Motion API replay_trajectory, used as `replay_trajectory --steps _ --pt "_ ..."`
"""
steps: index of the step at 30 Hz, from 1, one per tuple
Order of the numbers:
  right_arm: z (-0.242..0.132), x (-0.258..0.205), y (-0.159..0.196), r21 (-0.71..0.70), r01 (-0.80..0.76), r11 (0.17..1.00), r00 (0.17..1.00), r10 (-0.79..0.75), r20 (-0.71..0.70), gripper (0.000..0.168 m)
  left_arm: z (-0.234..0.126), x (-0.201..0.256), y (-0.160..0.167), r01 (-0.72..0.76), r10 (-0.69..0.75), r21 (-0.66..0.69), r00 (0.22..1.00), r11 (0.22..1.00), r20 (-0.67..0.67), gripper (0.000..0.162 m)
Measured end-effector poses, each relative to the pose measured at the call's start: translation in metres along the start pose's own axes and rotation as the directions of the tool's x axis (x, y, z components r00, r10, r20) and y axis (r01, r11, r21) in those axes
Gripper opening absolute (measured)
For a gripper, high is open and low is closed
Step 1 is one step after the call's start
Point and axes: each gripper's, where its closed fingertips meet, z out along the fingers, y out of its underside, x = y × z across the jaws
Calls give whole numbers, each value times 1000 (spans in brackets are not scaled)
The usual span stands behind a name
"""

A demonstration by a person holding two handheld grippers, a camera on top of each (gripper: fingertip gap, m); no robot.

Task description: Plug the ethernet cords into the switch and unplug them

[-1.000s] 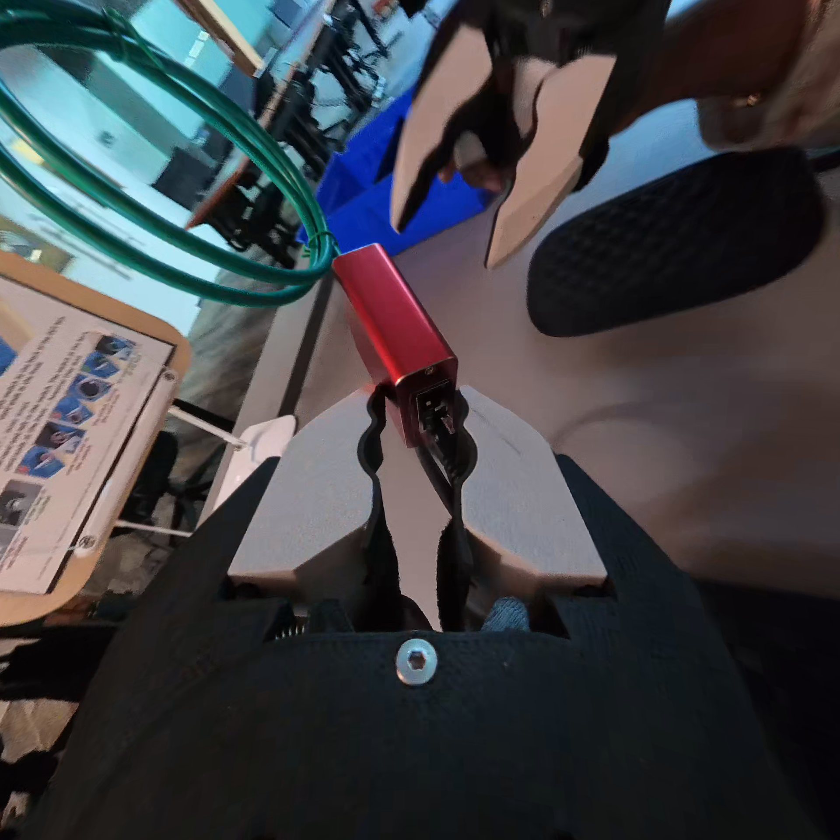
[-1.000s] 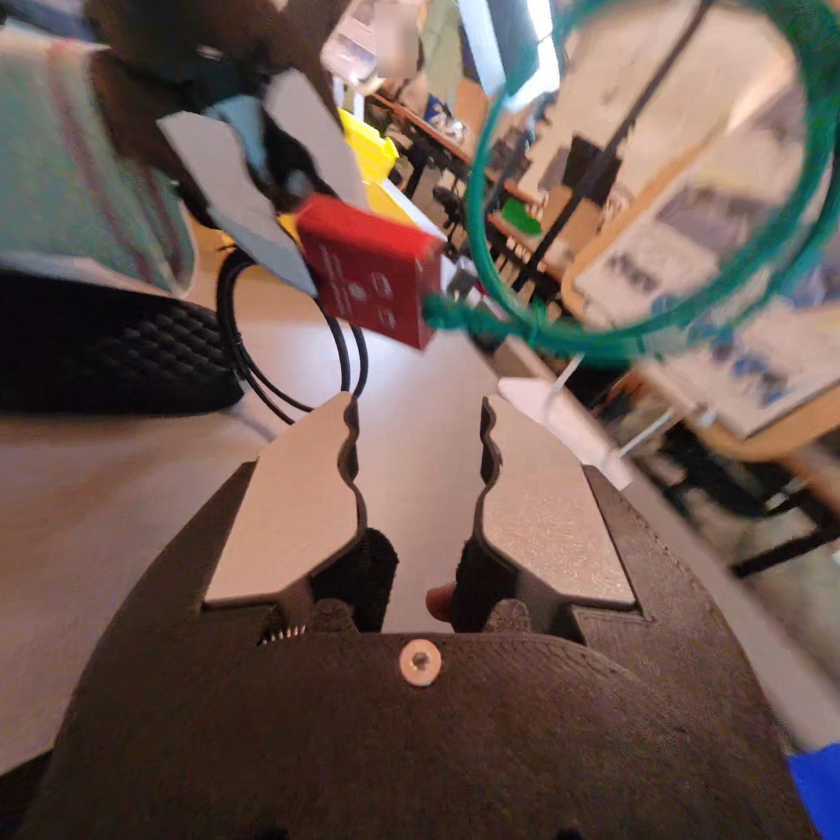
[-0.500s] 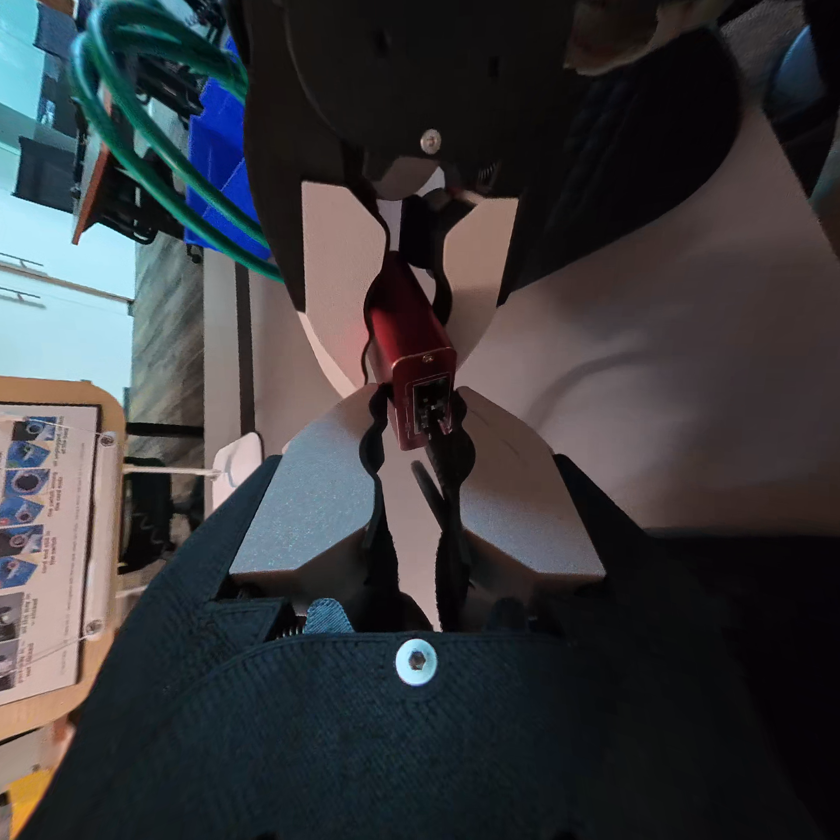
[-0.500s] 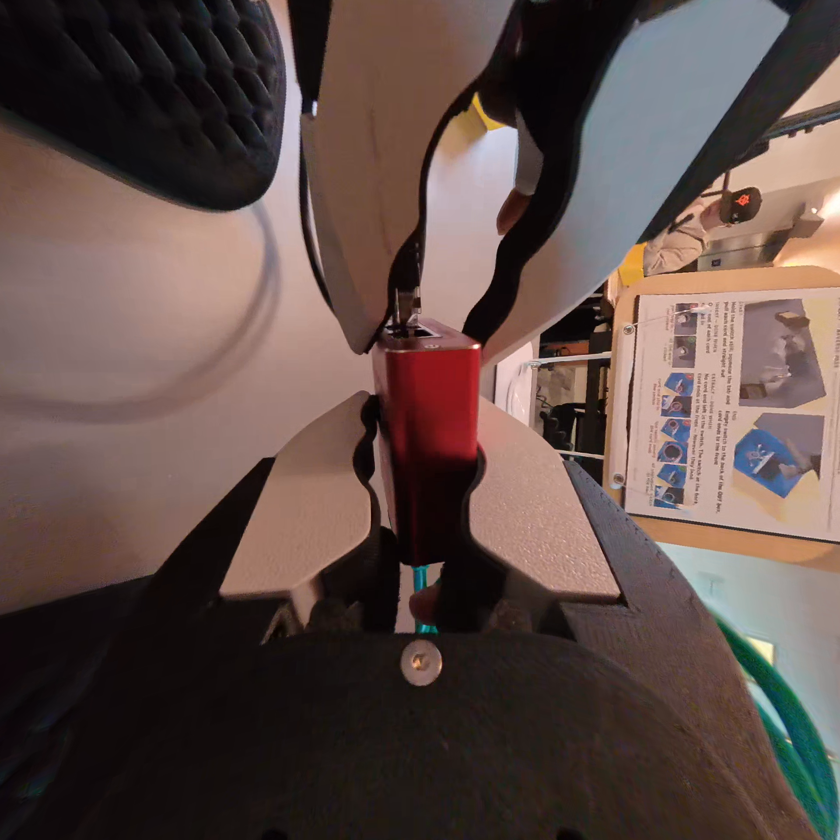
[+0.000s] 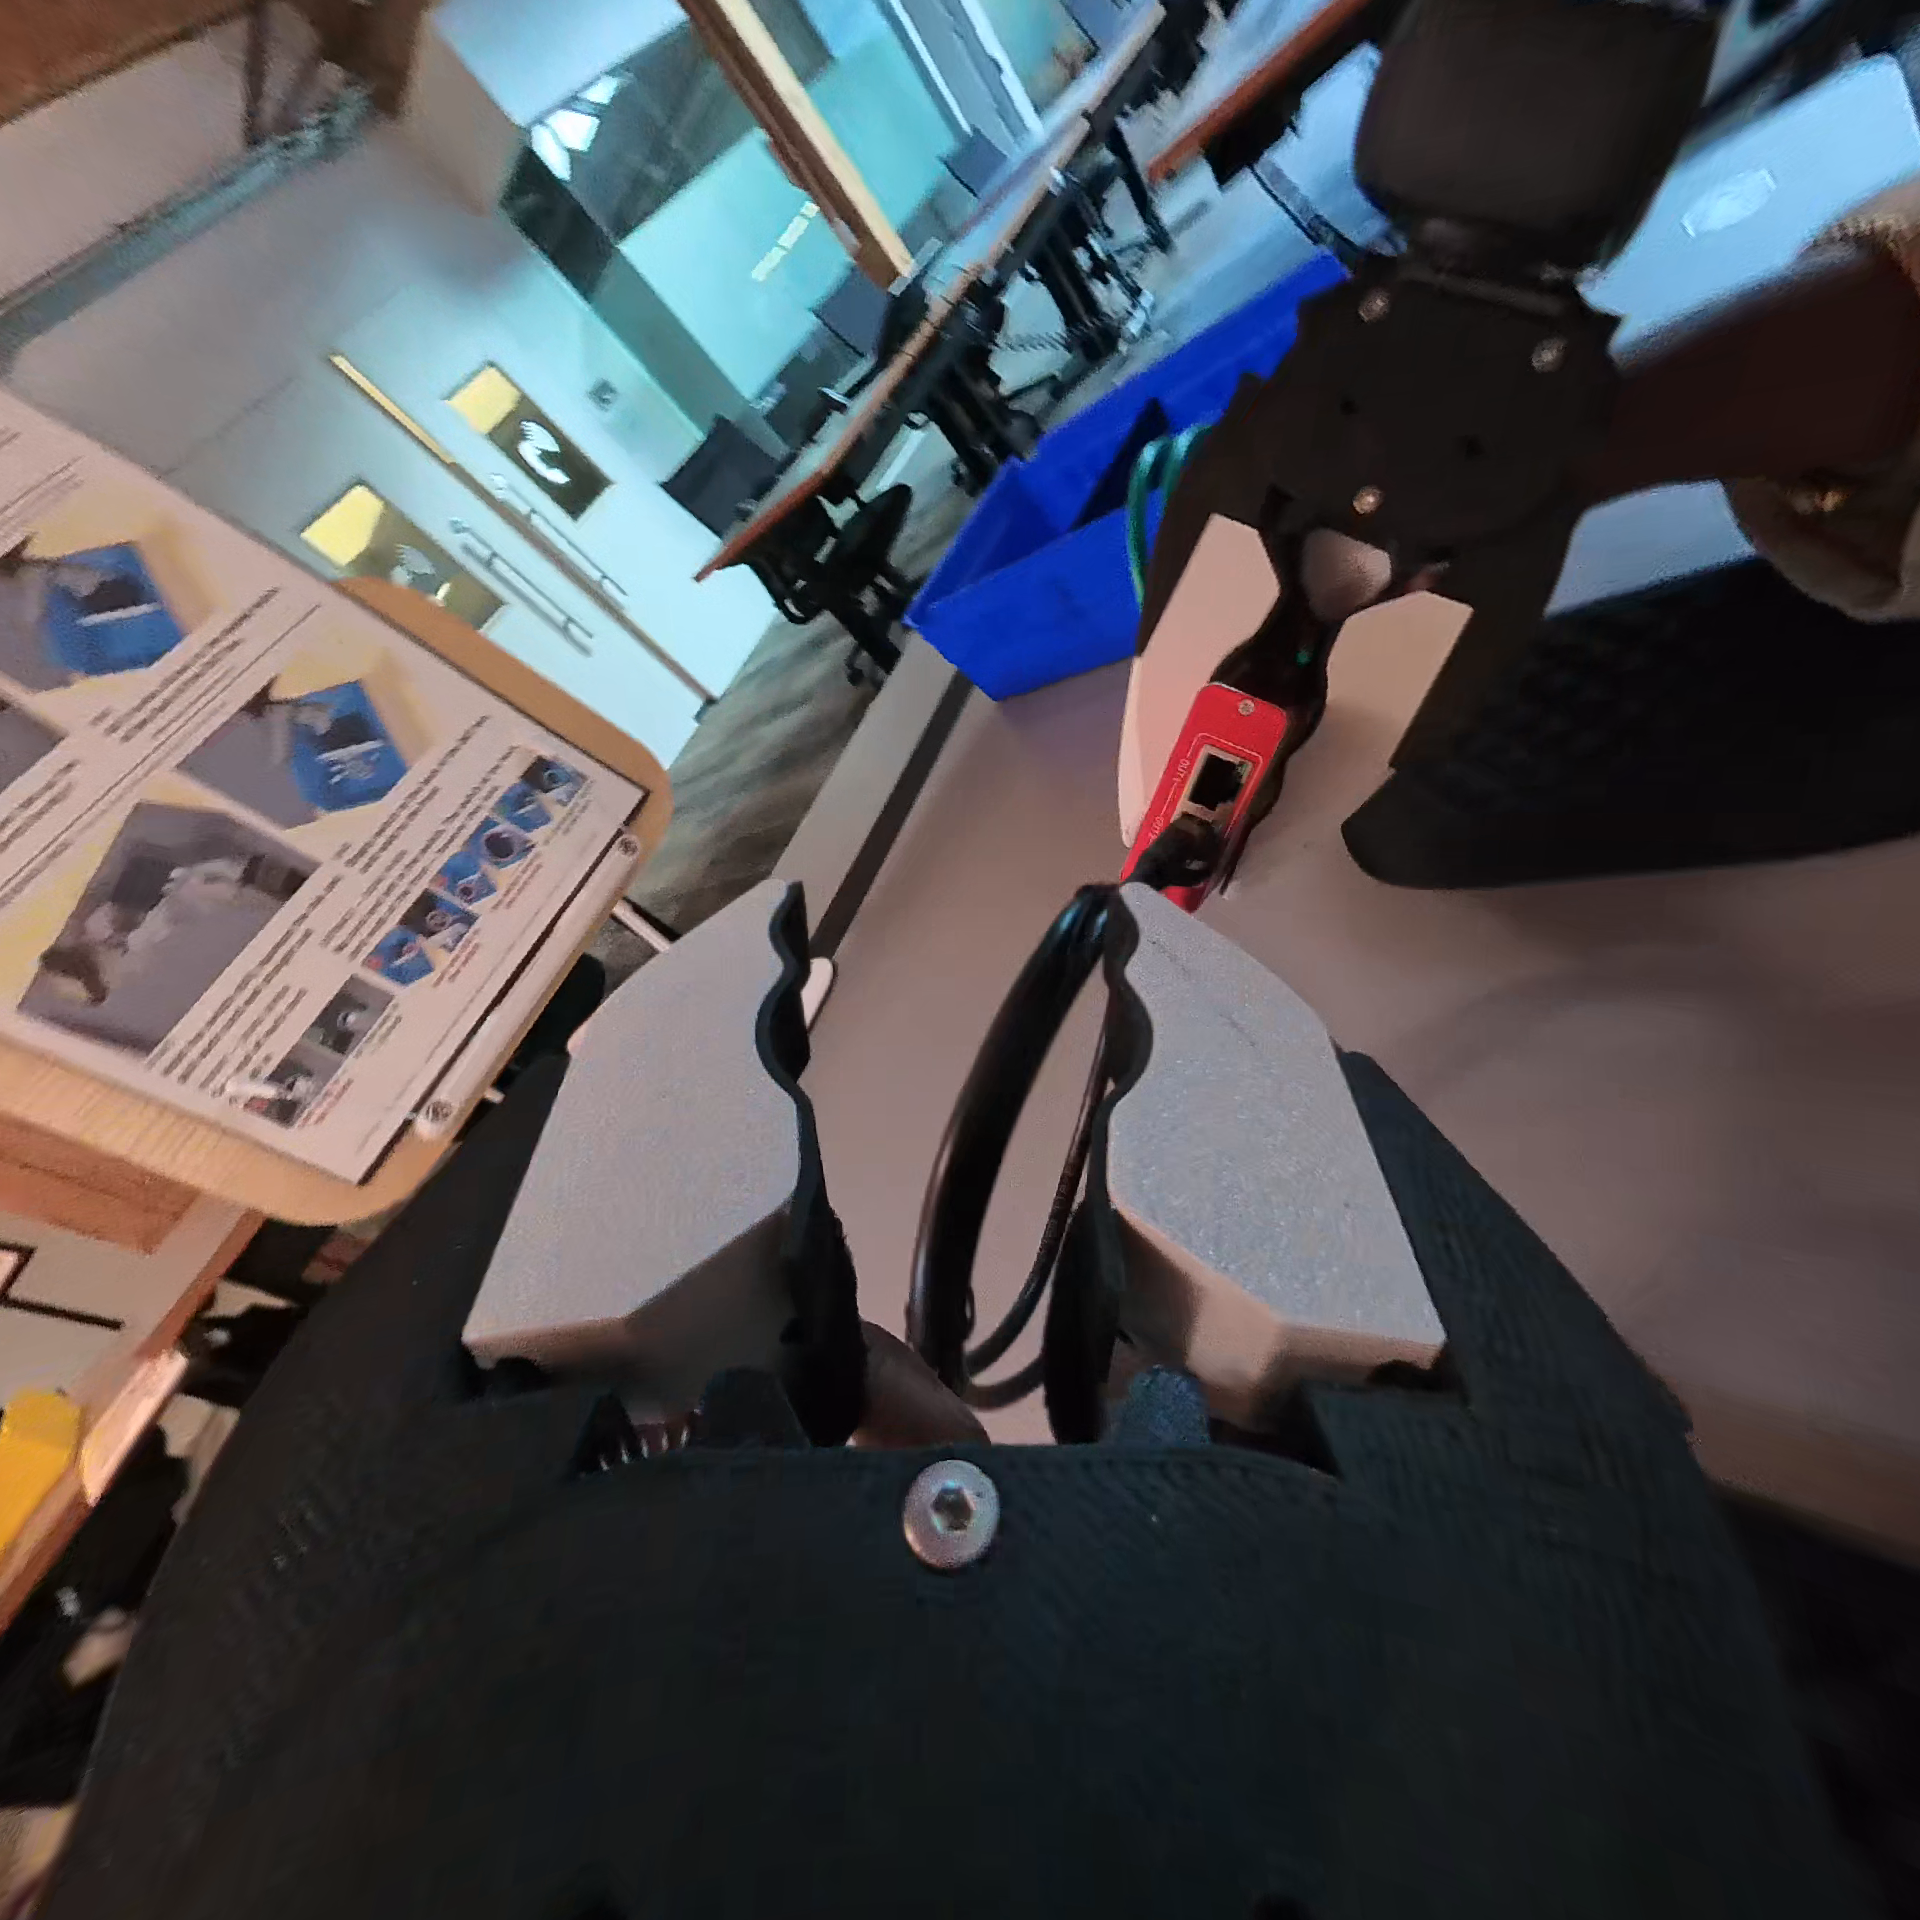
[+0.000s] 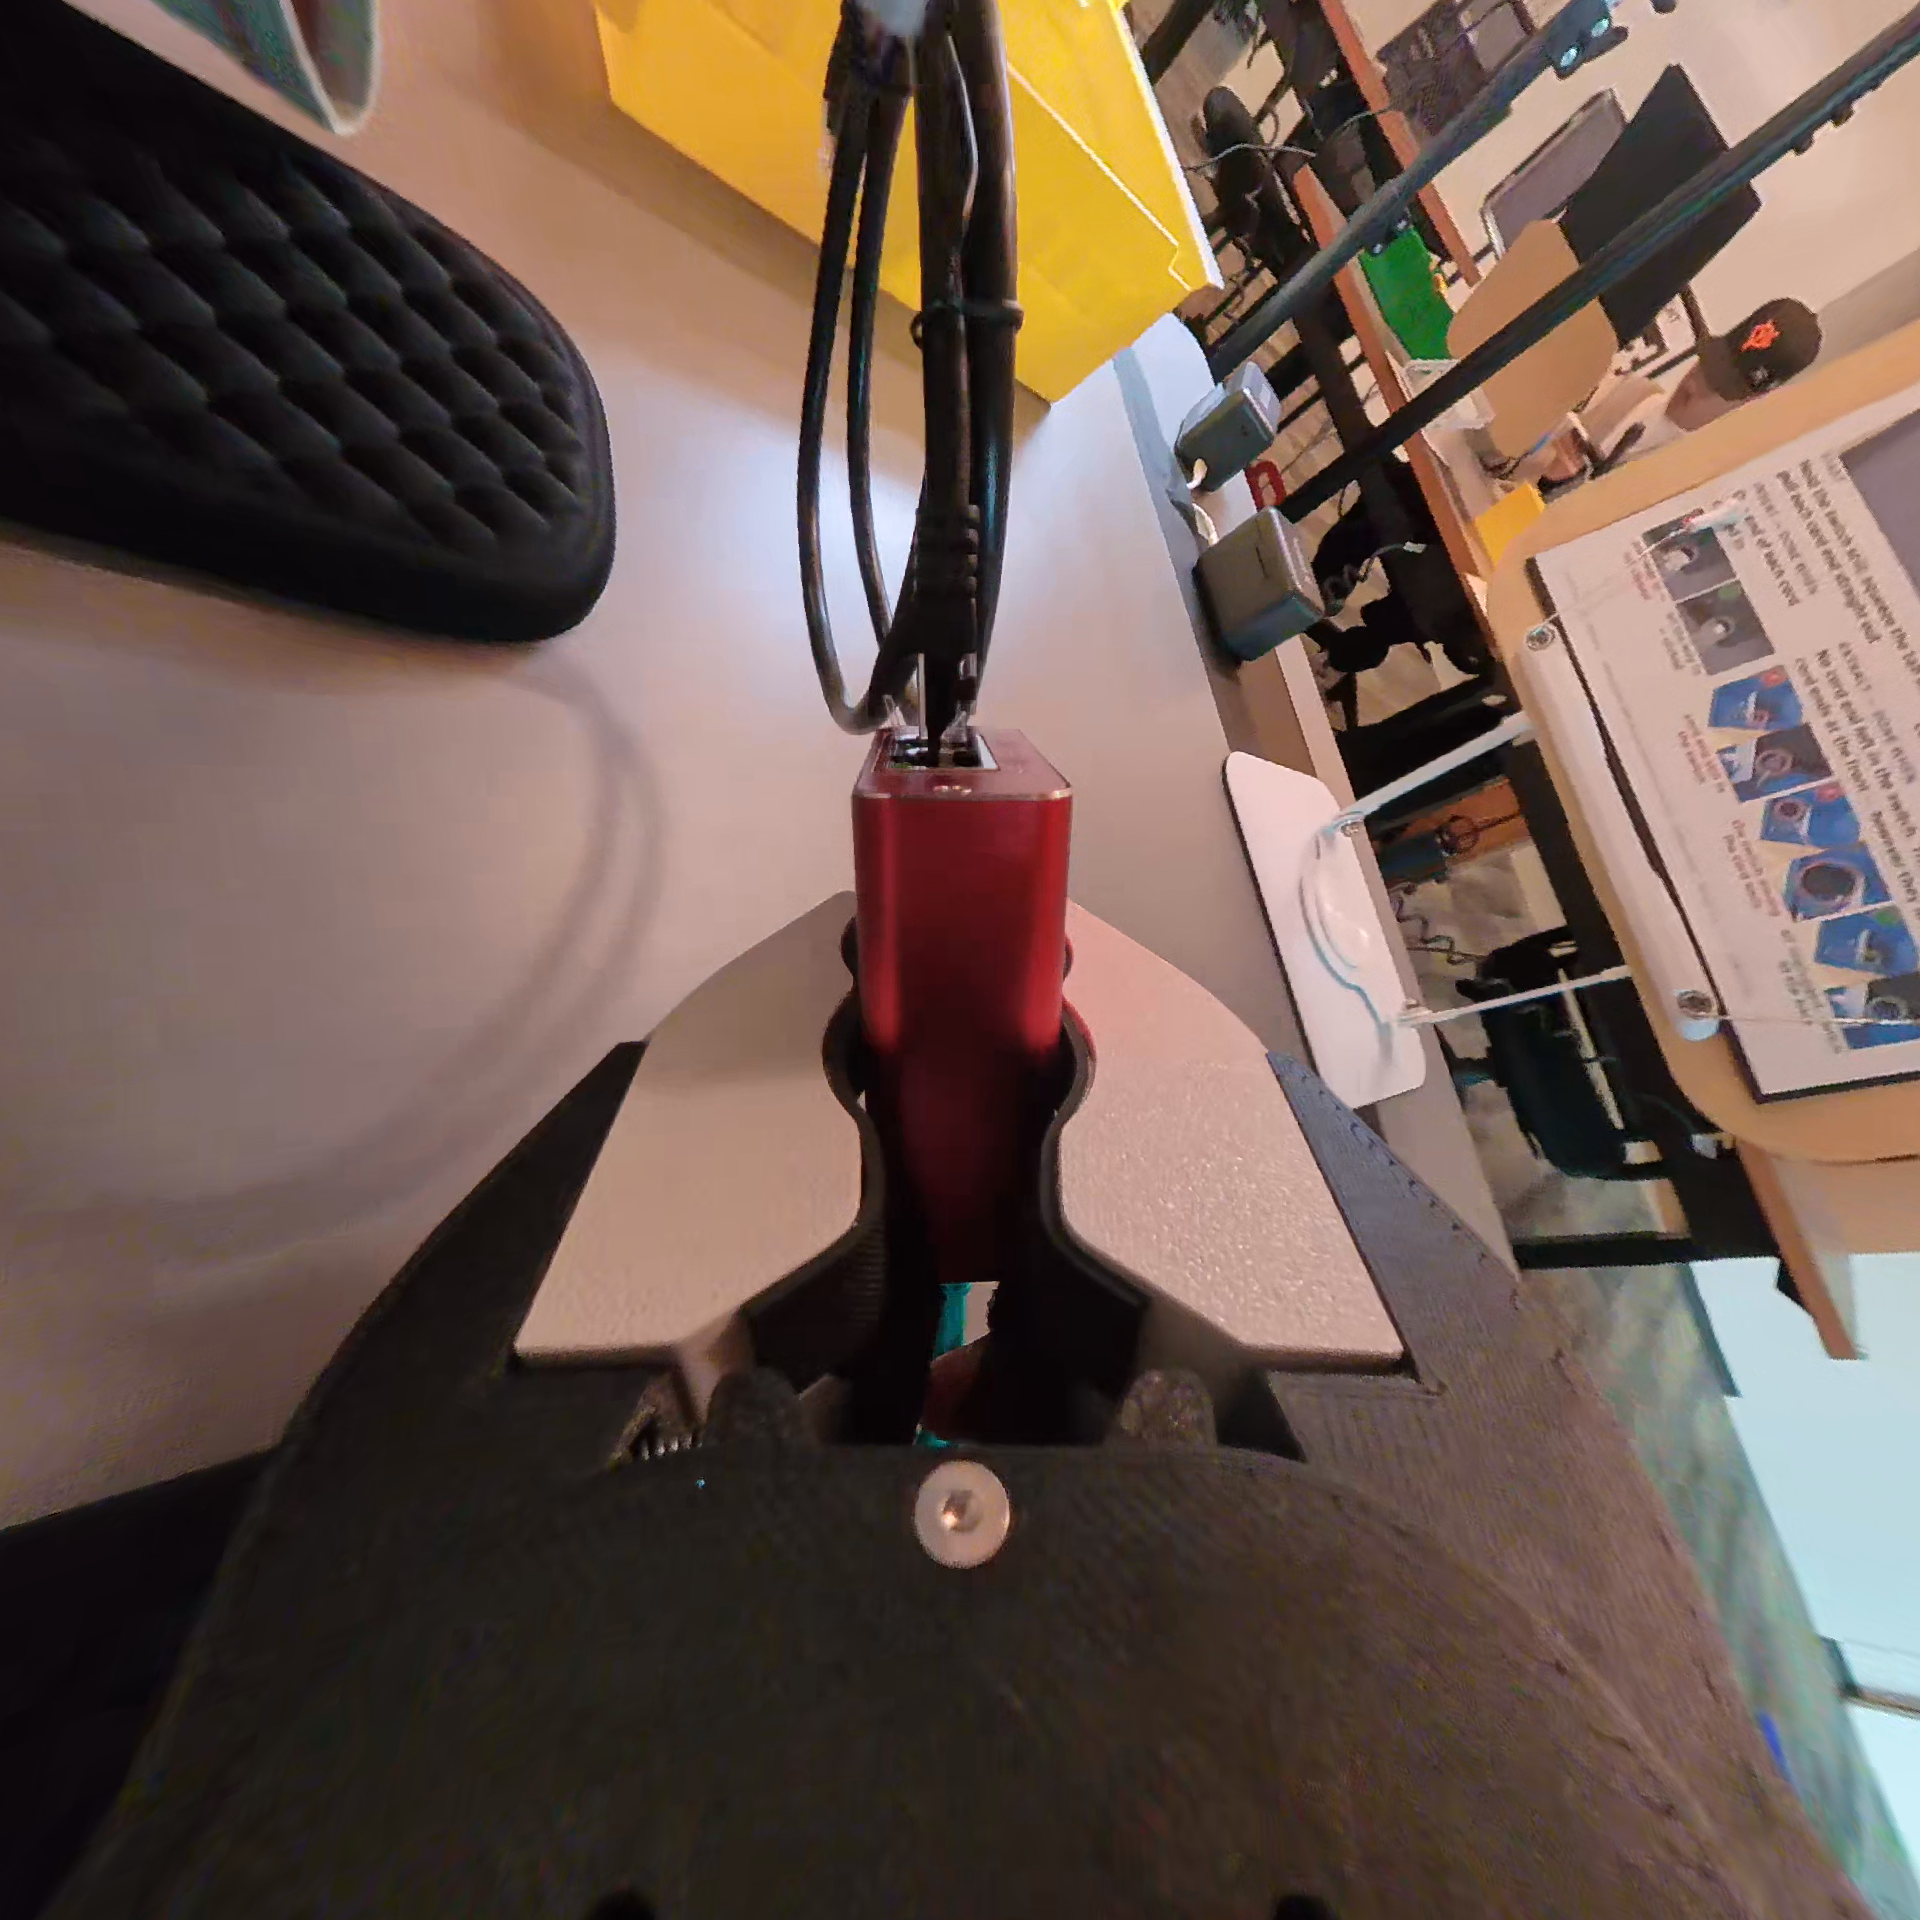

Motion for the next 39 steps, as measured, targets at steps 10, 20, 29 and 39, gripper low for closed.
replay_trajectory --steps 10,20,29,39 --pt "14 15 27 34 -85 996 983 90 -162 29 -43 17 20 532 -534 171 845 829 -38 42" --pt "14 16 40 36 -132 991 974 136 -182 29 -155 -52 125 627 -537 -94 726 773 429 45" --pt "10 19 42 67 -173 983 966 183 -185 29 -221 -114 262 668 -589 -534 731 518 344 46" --pt "13 23 43 55 -161 985 966 169 -194 29 -190 -61 332 325 -655 -908 752 264 79 38"
